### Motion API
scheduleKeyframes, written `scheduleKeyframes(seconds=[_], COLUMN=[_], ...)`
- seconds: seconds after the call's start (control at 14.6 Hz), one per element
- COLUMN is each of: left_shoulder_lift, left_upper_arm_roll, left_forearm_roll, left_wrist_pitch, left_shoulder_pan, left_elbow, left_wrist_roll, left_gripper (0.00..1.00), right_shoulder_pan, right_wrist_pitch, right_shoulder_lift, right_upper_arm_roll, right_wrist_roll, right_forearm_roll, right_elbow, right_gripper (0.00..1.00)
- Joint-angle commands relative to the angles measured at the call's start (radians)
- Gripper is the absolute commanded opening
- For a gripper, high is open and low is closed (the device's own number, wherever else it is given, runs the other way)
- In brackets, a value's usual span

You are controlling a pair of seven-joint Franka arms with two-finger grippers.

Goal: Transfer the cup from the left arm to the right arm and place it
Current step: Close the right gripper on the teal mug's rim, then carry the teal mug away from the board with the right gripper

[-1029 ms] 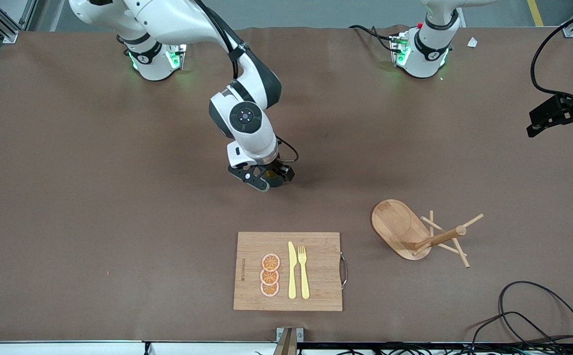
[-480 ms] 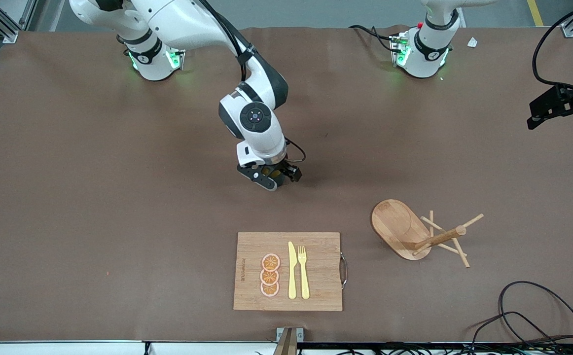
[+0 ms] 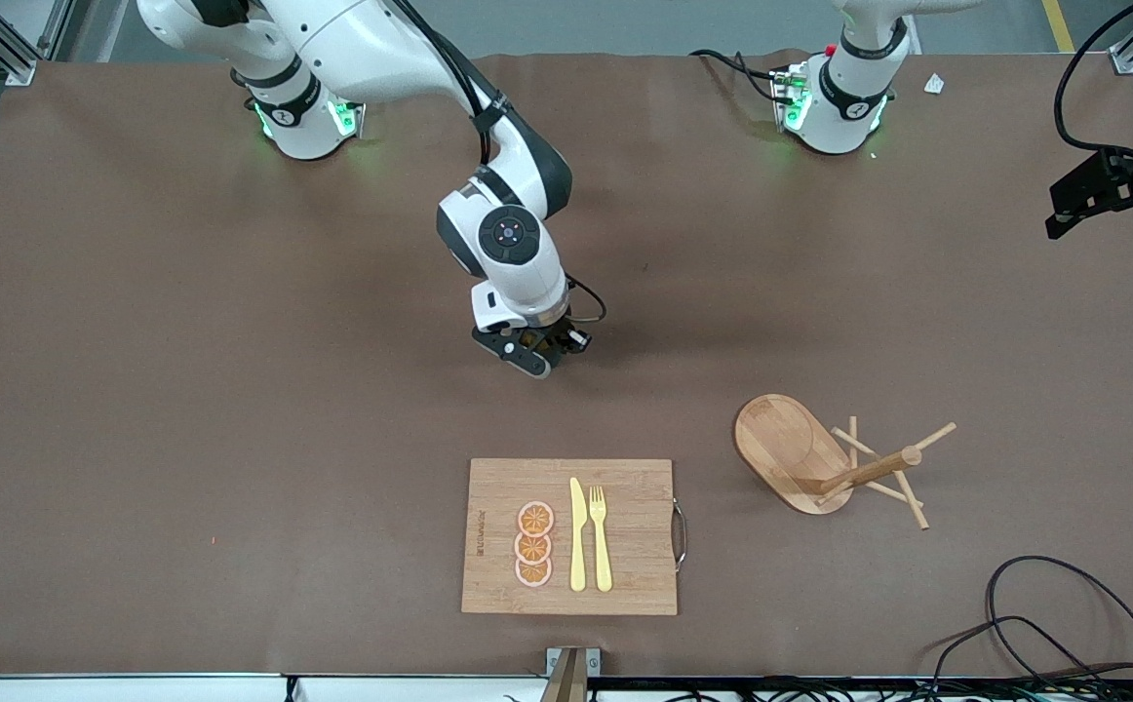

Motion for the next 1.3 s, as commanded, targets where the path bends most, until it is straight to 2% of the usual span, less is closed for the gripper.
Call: scheduleKeyframes(seconds=[0.0, 0.14, 0.41, 0.69, 0.89, 1.23], left_shoulder_lift=[-0.048, -0.045, -0.034, -0.036, -0.034, -0.043], left_upper_arm_roll=[0.015, 0.028, 0.055, 0.055, 0.056, 0.059], left_forearm_roll=[0.013, 0.013, 0.014, 0.016, 0.014, 0.016], left_wrist_pitch=[0.026, 0.022, 0.022, 0.022, 0.022, 0.02], left_shoulder_pan=[-0.012, -0.014, -0.028, -0.028, -0.026, -0.045], left_elbow=[-0.06, -0.057, -0.048, -0.048, -0.05, -0.047], left_wrist_roll=[0.016, 0.017, 0.04, 0.063, 0.068, 0.056], left_gripper=[1.0, 1.0, 1.0, 1.0, 1.0, 1.0], right_shoulder_pan=[-0.006, -0.011, -0.042, -0.113, -0.178, -0.261], right_wrist_pitch=[-0.005, -0.008, -0.052, -0.142, -0.233, -0.331], right_shoulder_lift=[0.004, 0.001, -0.019, -0.089, -0.14, -0.181], right_upper_arm_roll=[0.0, 0.0, -0.005, -0.018, -0.07, -0.199], right_wrist_roll=[-0.026, -0.034, -0.103, -0.221, -0.391, -0.696], right_forearm_roll=[0.002, 0.002, -0.002, -0.005, -0.031, -0.045], right_elbow=[0.009, 0.009, 0.013, 0.018, 0.019, 0.019], right_gripper=[0.05, 0.01, 0.0, 0.0, 0.0, 0.0])
